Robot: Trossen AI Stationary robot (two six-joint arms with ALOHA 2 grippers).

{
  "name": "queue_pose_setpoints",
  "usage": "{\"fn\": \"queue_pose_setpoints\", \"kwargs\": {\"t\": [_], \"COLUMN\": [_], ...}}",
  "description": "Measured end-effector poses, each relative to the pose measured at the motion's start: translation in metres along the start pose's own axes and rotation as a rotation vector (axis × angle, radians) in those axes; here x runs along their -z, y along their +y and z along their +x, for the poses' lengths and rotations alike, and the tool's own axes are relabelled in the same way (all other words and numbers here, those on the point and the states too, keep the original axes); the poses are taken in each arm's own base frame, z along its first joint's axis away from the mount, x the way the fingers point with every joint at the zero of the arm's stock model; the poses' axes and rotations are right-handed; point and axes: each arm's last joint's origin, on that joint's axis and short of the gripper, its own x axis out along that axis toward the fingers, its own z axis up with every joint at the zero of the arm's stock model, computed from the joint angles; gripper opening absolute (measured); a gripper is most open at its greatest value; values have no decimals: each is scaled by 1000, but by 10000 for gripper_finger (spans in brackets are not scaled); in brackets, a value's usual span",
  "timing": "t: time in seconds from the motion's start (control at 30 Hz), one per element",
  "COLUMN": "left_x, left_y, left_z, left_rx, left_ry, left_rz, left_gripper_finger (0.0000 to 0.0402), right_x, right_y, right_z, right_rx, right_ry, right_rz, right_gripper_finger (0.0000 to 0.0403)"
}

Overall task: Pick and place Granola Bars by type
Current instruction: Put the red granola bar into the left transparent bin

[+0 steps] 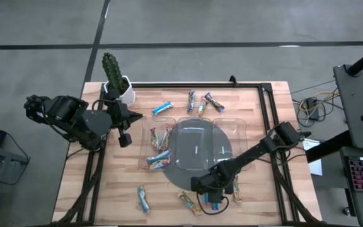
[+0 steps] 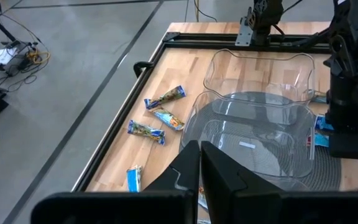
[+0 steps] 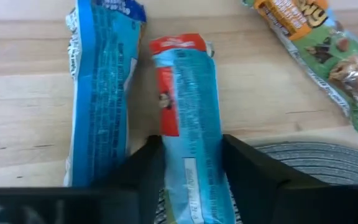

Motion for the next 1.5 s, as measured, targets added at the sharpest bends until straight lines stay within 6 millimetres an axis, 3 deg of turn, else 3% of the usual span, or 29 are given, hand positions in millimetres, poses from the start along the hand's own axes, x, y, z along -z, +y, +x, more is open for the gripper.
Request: {"fn": "queue_pose_setpoints", "kwargs": {"t": [0.23, 0.43, 0.63, 0.87, 1.03, 1.2, 1.3, 1.5], "left_x": [0, 0, 0, 0, -2, -3, 1, 21], "left_y": [0, 0, 0, 0, 1, 10, 19, 42], "left_z": [0, 0, 0, 0, -1, -19, -32, -51], "left_rx": [0, 0, 0, -1, -11, 2, 38, 113], "left_ry": [0, 1, 1, 1, -24, -113, -180, -241], "left_rz": [0, 2, 4, 4, -10, -24, -45, -67], "left_gripper_finger": [0, 0, 0, 0, 0, 0, 0, 0], "right_x": [0, -4, -19, -32, -10, 26, 42, 63], "right_y": [0, -1, -13, -38, -69, -96, -108, -128], "right_z": [-3, -19, -65, -150, -205, -238, -251, -250], "right_rx": [-3, -16, 71, 305, 472, 586, 636, 649], "right_ry": [0, 11, 1, -126, -233, -280, -291, -297], "right_rz": [31, 56, 114, 289, 561, 756, 800, 859], "right_gripper_finger": [50, 28, 28, 28, 28, 28, 28, 28]}}
